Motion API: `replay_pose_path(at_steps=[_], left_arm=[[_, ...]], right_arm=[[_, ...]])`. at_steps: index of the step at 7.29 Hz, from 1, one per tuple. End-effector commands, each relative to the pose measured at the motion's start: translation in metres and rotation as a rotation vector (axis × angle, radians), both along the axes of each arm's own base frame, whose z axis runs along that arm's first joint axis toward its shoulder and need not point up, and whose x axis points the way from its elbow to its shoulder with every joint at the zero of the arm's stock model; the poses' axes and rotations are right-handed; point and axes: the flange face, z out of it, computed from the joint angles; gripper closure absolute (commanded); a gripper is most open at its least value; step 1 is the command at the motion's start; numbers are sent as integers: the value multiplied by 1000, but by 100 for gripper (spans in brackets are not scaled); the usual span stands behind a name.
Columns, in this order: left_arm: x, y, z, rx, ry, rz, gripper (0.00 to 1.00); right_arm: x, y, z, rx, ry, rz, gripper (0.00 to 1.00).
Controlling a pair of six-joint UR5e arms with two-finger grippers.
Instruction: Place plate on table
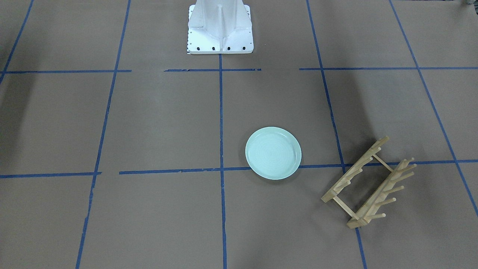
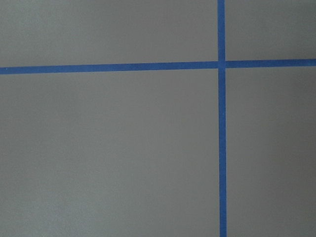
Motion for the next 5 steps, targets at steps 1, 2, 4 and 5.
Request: replay_pose_path(at_steps=[1, 2, 4, 5], left_arm=[[4, 0, -25, -3, 57, -7, 0], [4, -2, -34, -9, 59, -7, 0], [4, -6, -40, 3, 48, -6, 0], [3, -7, -40, 5, 43, -6, 0]], right_arm=[[0, 0, 0, 0, 0, 0, 0], [0, 0, 0, 0, 0, 0, 0], [0, 0, 0, 0, 0, 0, 0], [0, 0, 0, 0, 0, 0, 0]])
